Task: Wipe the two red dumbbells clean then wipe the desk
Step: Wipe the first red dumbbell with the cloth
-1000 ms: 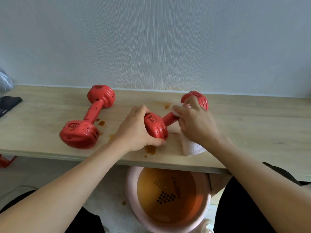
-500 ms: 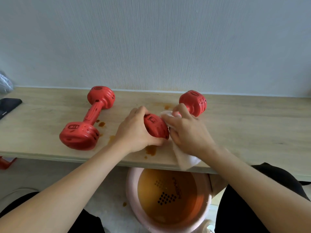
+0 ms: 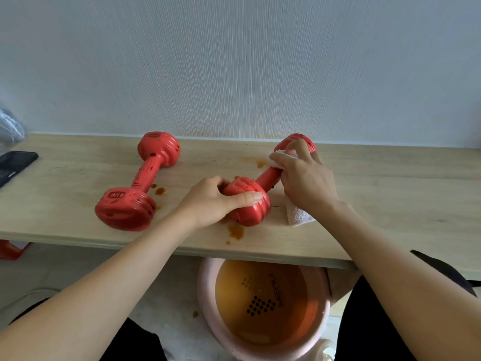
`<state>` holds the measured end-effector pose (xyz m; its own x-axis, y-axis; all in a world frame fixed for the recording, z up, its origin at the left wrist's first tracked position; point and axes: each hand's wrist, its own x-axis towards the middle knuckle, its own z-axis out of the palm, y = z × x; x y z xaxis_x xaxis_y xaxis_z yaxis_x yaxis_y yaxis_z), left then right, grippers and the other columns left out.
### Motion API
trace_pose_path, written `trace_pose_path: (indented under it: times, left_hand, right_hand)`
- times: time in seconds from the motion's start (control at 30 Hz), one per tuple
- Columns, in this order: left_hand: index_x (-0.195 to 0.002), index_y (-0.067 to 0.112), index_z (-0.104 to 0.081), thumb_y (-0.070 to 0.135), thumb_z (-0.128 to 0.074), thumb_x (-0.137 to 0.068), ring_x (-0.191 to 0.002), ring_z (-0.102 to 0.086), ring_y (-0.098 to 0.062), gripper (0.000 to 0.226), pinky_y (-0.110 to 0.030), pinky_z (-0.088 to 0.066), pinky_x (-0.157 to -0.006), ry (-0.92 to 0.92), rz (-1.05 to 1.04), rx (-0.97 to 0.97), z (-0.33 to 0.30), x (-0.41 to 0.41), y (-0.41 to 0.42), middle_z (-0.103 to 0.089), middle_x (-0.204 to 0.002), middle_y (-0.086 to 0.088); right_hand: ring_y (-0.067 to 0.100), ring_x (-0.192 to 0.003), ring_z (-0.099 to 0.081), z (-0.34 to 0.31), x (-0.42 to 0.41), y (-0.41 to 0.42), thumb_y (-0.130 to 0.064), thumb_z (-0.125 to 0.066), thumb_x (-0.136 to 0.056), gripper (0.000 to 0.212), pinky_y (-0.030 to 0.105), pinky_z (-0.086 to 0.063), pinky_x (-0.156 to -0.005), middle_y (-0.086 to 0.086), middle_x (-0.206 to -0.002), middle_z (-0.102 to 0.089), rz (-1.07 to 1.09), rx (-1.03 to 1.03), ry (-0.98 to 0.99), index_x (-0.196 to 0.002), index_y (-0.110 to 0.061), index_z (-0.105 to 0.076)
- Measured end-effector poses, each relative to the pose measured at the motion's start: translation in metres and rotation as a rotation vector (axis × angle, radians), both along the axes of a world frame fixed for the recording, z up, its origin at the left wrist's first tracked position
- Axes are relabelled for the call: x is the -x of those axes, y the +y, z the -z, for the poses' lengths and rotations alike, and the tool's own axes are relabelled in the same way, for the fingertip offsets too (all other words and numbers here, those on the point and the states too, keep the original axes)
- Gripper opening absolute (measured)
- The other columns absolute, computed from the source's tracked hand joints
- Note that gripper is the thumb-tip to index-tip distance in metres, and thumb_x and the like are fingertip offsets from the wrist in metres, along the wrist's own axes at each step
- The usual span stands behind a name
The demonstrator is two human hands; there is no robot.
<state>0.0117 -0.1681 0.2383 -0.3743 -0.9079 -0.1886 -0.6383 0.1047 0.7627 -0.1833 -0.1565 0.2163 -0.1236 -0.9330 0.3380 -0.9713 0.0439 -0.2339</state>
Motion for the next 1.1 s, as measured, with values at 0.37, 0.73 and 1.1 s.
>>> trace_pose_path:
  times: [0.37, 0.73, 1.1]
  left_hand:
    - [-0.120, 0.023, -0.045, 0.054, -0.084, -0.050, -0.105, -0.045, -0.013, 0.085, -0.023, -0.036, -0.082, -0.222, -0.033, 0.523, 0.002, 0.013, 0.024, -0.045, -0.117, 0.006]
    - [-0.119, 0.025, -0.047, 0.052, -0.085, -0.049, -0.103, -0.047, -0.012, 0.084, -0.024, -0.038, -0.081, -0.189, -0.022, 0.471, 0.001, 0.009, 0.018, -0.047, -0.120, 0.006]
    - [-0.114, 0.024, -0.048, 0.052, -0.084, -0.048, -0.094, -0.045, -0.010, 0.080, -0.023, -0.035, -0.077, -0.191, -0.048, 0.472, 0.002, 0.010, 0.016, -0.047, -0.114, 0.006]
  right_hand:
    - [0.034, -0.113, -0.041, -0.007, -0.004, 0.002, -0.013, -0.045, -0.090, 0.041, 0.039, -0.043, -0.069, 0.001, -0.130, -0.038, -0.094, -0.057, -0.077, -0.120, -0.038, -0.057]
    - [0.032, -0.115, -0.043, -0.007, 0.009, 0.000, -0.017, -0.042, -0.095, 0.045, 0.040, -0.044, -0.074, -0.007, -0.133, -0.037, -0.067, -0.077, -0.007, -0.129, -0.047, -0.046]
    - [0.033, -0.104, -0.053, 0.002, -0.002, 0.012, -0.031, -0.032, -0.084, 0.047, 0.044, -0.051, -0.075, -0.001, -0.124, -0.043, -0.344, -0.030, -0.098, -0.124, -0.044, -0.053]
